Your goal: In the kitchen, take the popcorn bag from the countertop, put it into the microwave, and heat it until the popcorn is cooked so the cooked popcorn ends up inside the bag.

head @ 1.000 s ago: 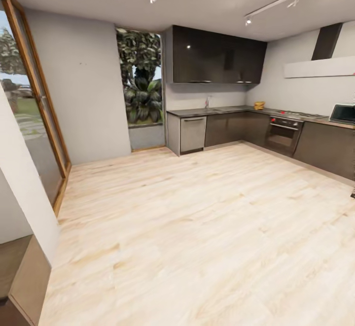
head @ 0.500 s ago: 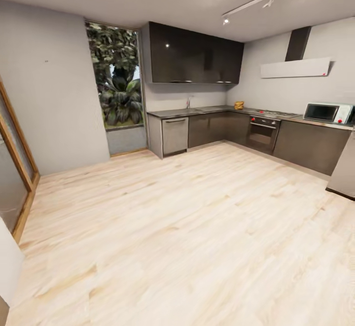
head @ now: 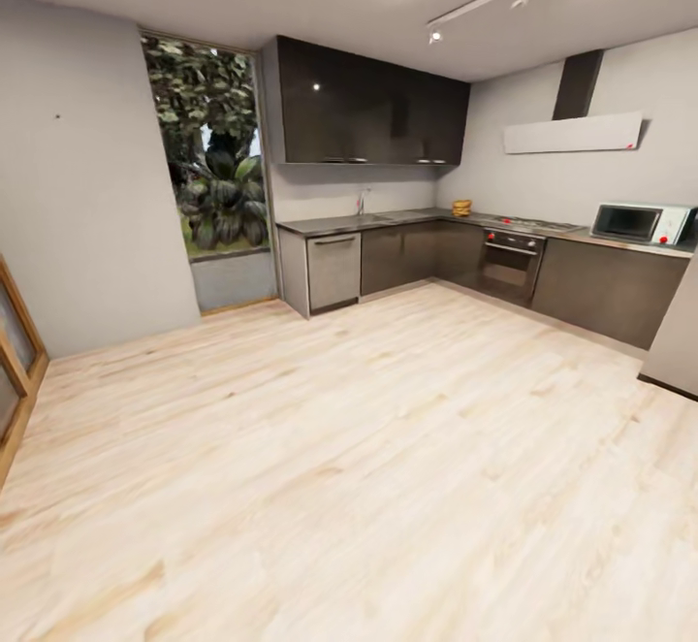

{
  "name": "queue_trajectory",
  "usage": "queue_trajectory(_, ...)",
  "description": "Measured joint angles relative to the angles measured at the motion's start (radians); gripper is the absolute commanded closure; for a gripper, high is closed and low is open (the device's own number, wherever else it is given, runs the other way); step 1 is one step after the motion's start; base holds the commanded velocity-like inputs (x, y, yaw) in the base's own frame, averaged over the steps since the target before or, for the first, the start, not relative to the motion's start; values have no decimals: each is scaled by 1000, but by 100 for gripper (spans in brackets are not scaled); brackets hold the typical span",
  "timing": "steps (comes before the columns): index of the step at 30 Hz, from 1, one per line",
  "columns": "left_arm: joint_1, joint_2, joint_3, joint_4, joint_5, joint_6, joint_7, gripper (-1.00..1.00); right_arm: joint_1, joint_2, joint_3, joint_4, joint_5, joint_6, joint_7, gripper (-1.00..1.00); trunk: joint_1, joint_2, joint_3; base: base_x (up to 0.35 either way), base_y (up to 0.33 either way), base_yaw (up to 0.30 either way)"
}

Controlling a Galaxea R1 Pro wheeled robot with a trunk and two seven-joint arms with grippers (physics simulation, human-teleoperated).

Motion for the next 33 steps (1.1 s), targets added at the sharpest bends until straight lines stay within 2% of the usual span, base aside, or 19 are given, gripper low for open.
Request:
queue_trajectory(5,1,0,0,0,0,0,1,-100,0,1,0,0,-4,-41,2,-100,0,0,0,322,0,0)
queue_trajectory(10,0,0,0,0,1,0,1,-100,0,-3,0,0,-5,-48,0,-100,0,0,0,322,0,-7)
queue_trajectory(24,0,0,0,0,1,-1,1,-100,0,-1,-1,0,-10,-49,0,-100,0,0,0,322,0,-221)
queue_trajectory(33,0,0,0,0,1,0,1,-100,0,-2,-1,0,-7,-49,0,-100,0,0,0,322,0,-26)
